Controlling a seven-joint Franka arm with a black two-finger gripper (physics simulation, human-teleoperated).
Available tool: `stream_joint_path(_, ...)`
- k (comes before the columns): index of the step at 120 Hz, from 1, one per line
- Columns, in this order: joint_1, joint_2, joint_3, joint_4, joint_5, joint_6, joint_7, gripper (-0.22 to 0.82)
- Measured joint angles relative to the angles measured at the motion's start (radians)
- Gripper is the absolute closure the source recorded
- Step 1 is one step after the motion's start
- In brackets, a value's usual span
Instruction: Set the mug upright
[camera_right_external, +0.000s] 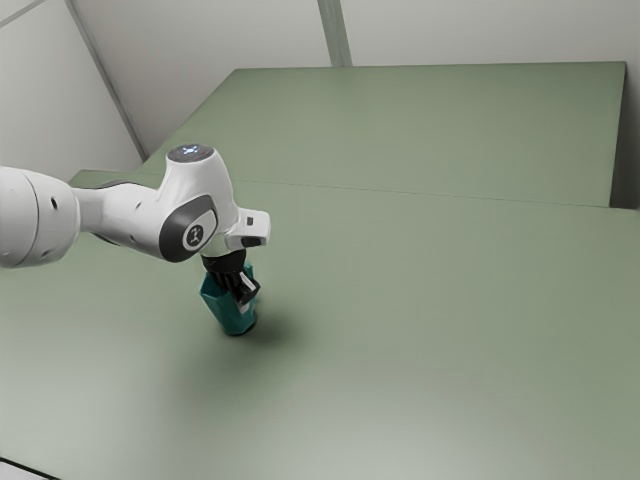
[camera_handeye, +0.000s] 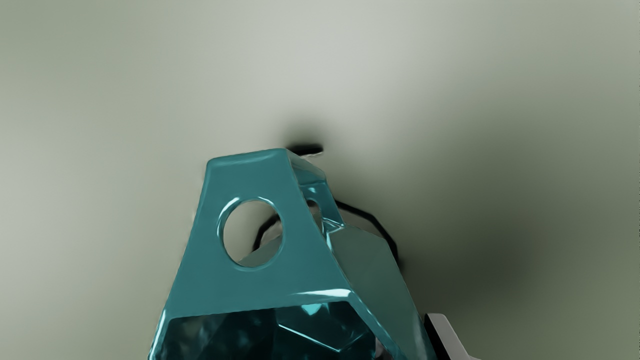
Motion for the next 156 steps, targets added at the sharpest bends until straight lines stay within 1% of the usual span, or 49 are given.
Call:
stream_joint_path(31, 0.001, 0.0, 0.0, 0.001, -0.005, -0.003, 0.008, 0.51)
stream_joint_path(49, 0.001, -0.004, 0.0, 0.007, -0.006, -0.006, 0.012, 0.42)
stream_joint_path(69, 0.001, -0.017, 0.0, 0.013, -0.006, -0.01, 0.015, 0.37)
stream_joint_path(101, 0.0, -0.069, -0.001, 0.03, -0.006, -0.045, 0.009, 0.34)
stream_joint_path(121, 0.003, -0.086, -0.007, 0.114, -0.007, -0.106, -0.005, 0.32)
stream_joint_path(141, -0.006, -0.079, -0.011, 0.267, -0.009, -0.222, -0.029, 0.28)
stream_joint_path(156, -0.008, -0.037, -0.011, 0.391, -0.021, -0.329, -0.049, 0.18)
